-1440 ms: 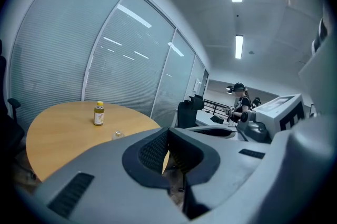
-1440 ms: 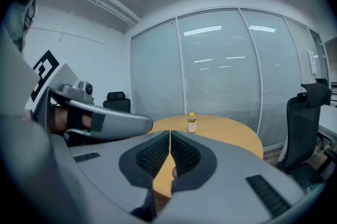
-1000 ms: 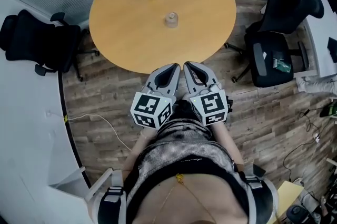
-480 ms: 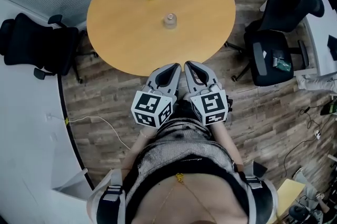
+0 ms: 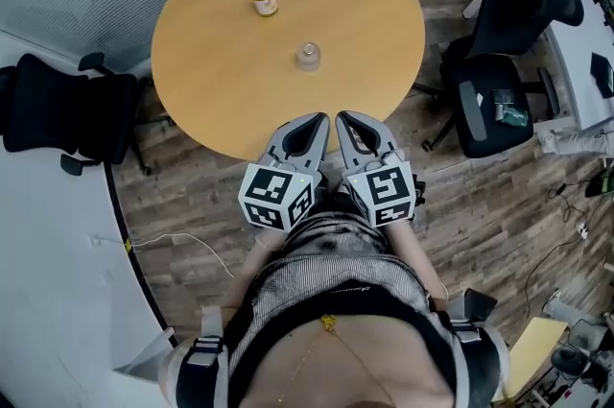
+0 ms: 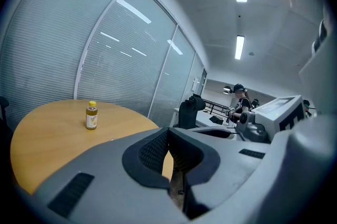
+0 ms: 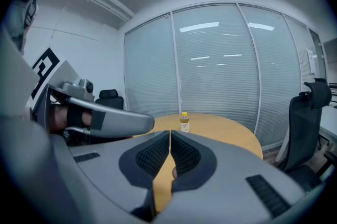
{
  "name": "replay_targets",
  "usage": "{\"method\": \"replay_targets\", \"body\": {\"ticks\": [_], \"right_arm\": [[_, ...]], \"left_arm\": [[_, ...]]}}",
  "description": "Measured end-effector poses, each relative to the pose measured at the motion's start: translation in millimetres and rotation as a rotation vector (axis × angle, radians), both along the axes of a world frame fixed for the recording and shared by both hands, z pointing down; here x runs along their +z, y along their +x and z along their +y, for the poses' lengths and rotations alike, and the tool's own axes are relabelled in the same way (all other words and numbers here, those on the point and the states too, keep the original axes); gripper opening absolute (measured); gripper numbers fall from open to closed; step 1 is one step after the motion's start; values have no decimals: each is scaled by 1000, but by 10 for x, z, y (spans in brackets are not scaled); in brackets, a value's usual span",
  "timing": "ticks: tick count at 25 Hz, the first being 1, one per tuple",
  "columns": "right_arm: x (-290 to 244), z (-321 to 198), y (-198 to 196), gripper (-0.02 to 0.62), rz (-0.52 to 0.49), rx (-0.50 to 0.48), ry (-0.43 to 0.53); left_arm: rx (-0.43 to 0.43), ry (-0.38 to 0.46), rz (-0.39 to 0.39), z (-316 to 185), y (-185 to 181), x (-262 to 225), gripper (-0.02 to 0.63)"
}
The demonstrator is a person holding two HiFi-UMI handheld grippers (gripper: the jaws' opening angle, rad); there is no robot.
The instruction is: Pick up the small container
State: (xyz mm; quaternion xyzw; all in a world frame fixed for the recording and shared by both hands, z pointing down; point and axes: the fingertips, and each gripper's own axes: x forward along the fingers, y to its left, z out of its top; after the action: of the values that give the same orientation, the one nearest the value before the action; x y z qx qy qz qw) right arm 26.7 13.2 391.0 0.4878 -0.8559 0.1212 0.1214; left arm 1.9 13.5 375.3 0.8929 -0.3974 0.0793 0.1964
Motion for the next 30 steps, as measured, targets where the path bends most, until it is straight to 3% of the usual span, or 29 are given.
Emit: {"method": "replay_targets", "body": {"ticks": [30], "right_arm": [[156, -878, -495, 21, 49, 99, -10]], "left_arm": [[86, -6, 8, -905, -572, 146, 20]]}}
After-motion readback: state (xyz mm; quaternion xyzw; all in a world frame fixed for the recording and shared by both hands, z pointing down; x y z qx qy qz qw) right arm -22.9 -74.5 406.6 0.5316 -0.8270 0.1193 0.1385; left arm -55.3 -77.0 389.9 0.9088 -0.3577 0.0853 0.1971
